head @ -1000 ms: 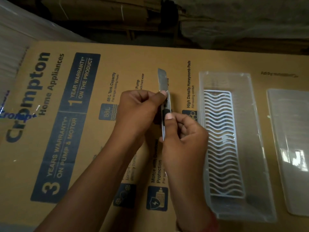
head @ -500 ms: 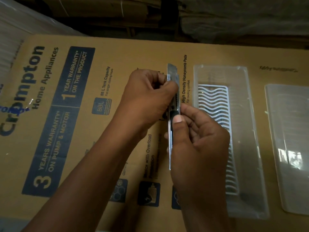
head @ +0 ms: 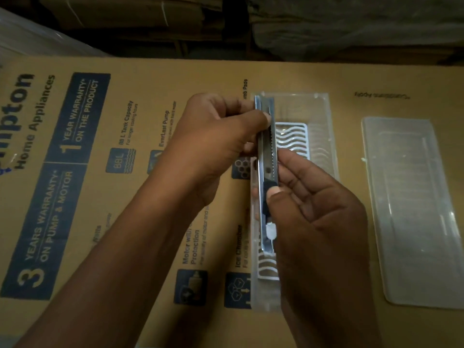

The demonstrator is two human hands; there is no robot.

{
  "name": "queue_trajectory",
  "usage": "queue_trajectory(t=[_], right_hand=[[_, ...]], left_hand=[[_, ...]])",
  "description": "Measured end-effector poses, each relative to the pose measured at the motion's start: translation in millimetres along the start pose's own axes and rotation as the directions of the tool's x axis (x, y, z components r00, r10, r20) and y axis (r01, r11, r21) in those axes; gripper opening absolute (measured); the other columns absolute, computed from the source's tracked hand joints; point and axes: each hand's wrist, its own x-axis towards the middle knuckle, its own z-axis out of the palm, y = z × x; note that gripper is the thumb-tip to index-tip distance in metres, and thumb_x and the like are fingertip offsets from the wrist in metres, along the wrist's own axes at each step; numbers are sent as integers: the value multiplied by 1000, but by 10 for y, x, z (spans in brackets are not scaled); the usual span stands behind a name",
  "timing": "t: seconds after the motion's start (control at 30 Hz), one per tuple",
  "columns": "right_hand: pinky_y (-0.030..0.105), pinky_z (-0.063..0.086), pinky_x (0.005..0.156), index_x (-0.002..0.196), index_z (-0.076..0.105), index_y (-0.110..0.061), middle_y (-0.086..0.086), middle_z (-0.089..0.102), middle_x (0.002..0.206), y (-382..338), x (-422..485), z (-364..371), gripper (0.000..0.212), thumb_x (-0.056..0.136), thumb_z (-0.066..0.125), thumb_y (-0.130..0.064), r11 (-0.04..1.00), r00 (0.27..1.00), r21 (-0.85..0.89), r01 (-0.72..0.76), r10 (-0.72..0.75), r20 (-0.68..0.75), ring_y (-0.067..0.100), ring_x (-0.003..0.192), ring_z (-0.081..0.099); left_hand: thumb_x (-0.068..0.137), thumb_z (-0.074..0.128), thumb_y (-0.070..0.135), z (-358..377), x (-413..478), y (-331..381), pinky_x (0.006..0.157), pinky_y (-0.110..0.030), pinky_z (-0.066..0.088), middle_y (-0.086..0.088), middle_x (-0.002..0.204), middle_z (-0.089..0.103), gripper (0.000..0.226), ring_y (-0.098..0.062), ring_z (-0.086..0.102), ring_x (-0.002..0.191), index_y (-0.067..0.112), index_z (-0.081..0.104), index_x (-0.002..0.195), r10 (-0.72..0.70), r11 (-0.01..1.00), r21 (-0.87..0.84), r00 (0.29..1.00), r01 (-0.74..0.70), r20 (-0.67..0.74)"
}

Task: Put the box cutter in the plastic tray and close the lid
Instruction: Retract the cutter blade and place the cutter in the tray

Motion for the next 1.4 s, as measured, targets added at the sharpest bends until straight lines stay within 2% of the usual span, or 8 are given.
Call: queue_trajectory(t=[0.13,0.3,0.53,0.83,1.0,1.13,1.23,1.4], right_hand=[[10,54,70,114,65,-25,-12,76,96,-65,39,-171,55,81,52,17,997,999,72,-32,29,46,-5,87,71],[13,56,71,100,66,-32,-14,77,96,-108,81,-329,55,77,52,16,992,995,124,-24,12,97,-1,88,72],[14,56,72,106,67,-24,-13,75,104,-112,128,-456,53,63,50,3,978,993,200,-64,42,113,0,90,72],[15,56,78,104,67,-28,-19,74,99,-86,181,-484,44,79,54,6,983,998,183,-37,28,48,-1,89,72],[13,55,74,100,67,-32,-24,75,95,-97,173,-482,44,82,56,6,993,1000,114,-19,17,16,-4,87,72],[17,57,68,107,62,-37,-13,76,87,-28,119,-473,41,79,73,-10,980,993,-186,75,-91,-76,4,81,73],[19,56,64,106,66,-28,-5,69,85,64,137,-432,38,69,72,-23,751,945,-628,202,-319,-77,9,68,66],[24,53,55,97,74,-13,2,69,76,180,150,-436,28,70,78,-19,599,953,-788,143,-299,-55,16,59,63]], left_hand=[[91,61,8,113,-10,16,51,-16,49,7,50,64,24,-3,61,51,12,65,68,-5,999,40,1000,5,23],[88,63,7,232,-40,40,57,-25,59,-11,76,75,12,-15,68,61,15,70,82,23,985,170,999,-26,23],[80,63,-3,360,0,0,66,-31,60,-17,88,76,18,-20,72,70,12,72,86,8,986,165,1000,-11,17],[68,66,-2,505,73,-90,59,-25,53,-2,66,69,23,-14,66,62,10,73,85,27,995,92,1000,-27,0],[73,66,-4,553,84,-99,60,-28,53,-15,79,75,21,-18,67,64,14,73,83,-2,994,111,1000,5,-28],[70,63,0,613,71,-90,65,-41,56,-29,89,71,17,-24,63,67,9,73,80,-40,991,130,998,45,-43],[61,59,8,649,62,-129,70,-52,59,-26,81,72,20,-26,65,64,9,73,76,-53,980,188,996,65,-70],[59,54,13,674,3,-174,72,-59,58,-21,84,75,31,-40,71,80,5,73,83,-71,941,329,997,79,-37]])
